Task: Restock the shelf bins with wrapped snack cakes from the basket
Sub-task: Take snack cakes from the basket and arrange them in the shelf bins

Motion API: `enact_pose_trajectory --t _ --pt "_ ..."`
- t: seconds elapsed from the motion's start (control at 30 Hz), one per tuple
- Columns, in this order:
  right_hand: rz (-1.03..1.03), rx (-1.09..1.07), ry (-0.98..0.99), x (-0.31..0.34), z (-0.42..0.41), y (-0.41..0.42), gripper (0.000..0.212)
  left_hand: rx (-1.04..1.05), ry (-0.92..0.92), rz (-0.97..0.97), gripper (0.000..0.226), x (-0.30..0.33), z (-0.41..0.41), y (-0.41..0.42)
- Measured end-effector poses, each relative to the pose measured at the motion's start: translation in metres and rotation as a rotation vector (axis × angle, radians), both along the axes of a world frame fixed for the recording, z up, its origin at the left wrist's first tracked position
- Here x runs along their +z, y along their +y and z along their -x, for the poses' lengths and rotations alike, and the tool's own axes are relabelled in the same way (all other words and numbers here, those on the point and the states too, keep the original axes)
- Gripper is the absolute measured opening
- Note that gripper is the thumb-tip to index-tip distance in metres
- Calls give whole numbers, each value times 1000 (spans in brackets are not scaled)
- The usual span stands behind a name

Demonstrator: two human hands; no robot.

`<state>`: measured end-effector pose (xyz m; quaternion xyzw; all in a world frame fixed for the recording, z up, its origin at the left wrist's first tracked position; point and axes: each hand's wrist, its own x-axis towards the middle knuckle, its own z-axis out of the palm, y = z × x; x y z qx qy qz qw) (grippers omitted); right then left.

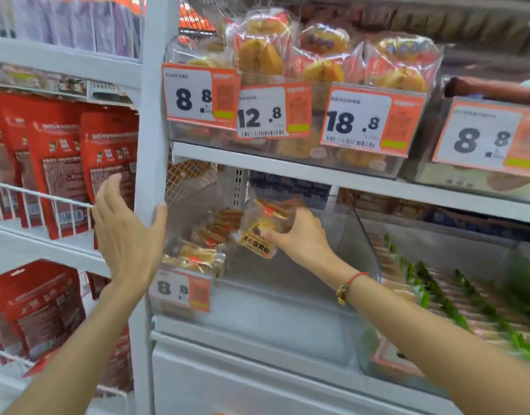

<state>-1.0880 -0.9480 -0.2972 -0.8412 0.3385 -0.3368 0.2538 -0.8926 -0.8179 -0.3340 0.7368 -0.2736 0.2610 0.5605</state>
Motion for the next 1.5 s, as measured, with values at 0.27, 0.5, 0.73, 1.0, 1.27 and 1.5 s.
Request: enact_pose_trajectory --t 0.27,0.5,0.73,1.0,1.27,1.5 --pt "-50 -160 257 -39 -75 -95 52 23 80 -71 53 -12 -22 -23" --pt "246 -300 396 -59 -82 -107 24 -10 105 33 50 -16 -19 -23" --pt "479 -147 669 -56 -83 -118 31 -11 113 43 49 -17 -17 -23" --pt "490 -159 538 -55 -106 -117 25 -20 127 50 52 -17 -17 -22" --pt "608 -89 568 -64 -100 -120 34 -27 127 43 52 -17 -16 -21" --pt "507 -102 591 -61 -101 -119 43 -30 143 36 52 -17 -18 -21"
